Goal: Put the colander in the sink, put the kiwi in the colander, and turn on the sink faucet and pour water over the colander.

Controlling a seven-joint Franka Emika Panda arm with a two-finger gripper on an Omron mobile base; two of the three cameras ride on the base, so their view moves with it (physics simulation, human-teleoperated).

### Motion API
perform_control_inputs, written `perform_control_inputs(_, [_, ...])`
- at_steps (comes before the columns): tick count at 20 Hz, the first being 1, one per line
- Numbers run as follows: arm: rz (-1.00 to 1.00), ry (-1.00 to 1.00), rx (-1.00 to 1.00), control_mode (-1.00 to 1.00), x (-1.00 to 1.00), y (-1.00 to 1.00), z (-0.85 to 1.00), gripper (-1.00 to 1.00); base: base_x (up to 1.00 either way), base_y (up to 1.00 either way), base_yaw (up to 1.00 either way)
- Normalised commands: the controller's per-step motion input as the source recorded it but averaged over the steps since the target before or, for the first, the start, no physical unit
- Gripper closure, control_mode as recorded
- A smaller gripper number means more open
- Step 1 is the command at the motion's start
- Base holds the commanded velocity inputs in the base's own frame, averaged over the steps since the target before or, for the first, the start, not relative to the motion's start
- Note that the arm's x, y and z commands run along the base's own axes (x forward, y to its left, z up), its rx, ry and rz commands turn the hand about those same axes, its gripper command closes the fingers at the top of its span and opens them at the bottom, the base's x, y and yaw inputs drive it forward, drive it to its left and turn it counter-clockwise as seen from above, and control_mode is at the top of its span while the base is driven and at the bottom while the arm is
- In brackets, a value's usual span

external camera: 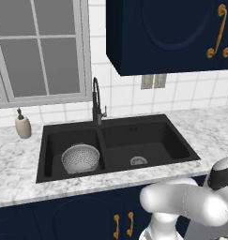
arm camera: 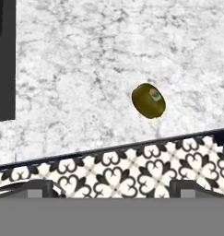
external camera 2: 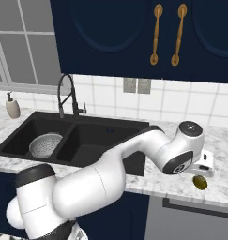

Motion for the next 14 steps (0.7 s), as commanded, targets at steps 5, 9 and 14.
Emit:
perform_control_inputs(5, [0.0, 0.02, 0.0, -1.0, 0.25, -0.38, 0.0, -1.0, 0.0, 0.0, 0.0])
perform_control_inputs(9, [0.0, 0.02, 0.0, -1.0, 0.21, -0.45, 0.0, -1.0, 0.0, 0.0, 0.0])
perform_control_inputs(14, [0.0, 0.0, 0.0, -1.0, 0.26, -0.01, -0.28, -1.0, 0.0, 0.0, 0.0])
